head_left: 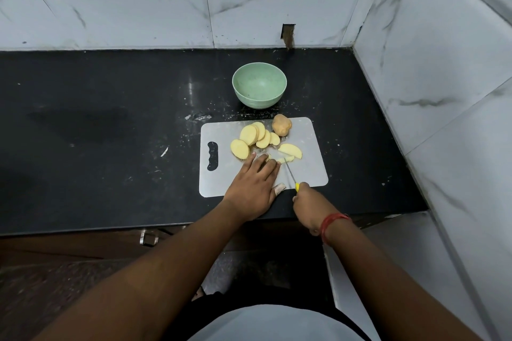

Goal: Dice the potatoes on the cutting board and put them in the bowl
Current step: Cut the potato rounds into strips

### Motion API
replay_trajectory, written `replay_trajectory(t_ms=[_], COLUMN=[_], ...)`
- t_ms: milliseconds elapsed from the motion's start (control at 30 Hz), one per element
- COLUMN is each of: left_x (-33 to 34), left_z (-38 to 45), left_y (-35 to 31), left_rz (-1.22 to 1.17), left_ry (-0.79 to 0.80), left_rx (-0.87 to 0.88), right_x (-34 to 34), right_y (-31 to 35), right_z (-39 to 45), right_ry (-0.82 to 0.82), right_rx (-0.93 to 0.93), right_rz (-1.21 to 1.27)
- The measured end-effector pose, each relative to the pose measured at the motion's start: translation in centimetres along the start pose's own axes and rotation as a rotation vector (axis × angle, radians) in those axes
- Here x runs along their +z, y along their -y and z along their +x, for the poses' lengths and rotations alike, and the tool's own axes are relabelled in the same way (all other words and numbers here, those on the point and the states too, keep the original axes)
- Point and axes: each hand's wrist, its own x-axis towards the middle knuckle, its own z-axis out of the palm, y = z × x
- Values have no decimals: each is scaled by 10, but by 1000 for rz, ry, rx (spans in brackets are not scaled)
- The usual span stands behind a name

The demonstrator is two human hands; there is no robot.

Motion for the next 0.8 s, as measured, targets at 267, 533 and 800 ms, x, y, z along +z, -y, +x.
replay_trajectory(t_ms=[267,533,800], left_x=[1,2,-2], left_z=[-2,-4,-5], left_y=[-1,-2,-3], left_rz=[-13,-13,0], left_ry=[-21,-33,-29], left_rx=[-6,-9,-28], right_x=[8,6,15], right_y=[-11,4,-7], right_z=[-14,-2,-8], right_ry=[-56,-42,-16], right_rx=[-45,-42,-13], right_rz=[27,-16,-26])
